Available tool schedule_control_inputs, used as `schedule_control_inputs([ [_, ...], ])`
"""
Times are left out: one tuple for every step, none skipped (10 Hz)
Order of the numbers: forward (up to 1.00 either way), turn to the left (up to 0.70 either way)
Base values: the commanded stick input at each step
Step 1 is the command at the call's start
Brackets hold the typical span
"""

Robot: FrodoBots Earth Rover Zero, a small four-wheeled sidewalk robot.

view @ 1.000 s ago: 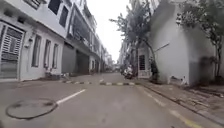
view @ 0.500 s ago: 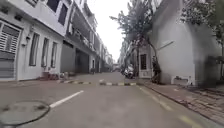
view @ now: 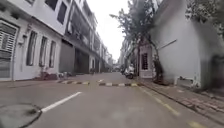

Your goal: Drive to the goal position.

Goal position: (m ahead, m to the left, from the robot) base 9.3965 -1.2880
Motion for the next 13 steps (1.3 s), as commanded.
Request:
schedule_control_inputs([
  [0.50, 0.00],
  [0.50, 0.00],
  [0.50, 0.00],
  [0.50, 0.00],
  [0.50, 0.00],
  [0.50, 0.00],
  [0.50, 0.00],
  [0.50, 0.00],
  [0.50, 0.00],
  [0.50, 0.00],
  [0.50, 0.00],
  [0.50, 0.00],
  [0.50, 0.00],
])
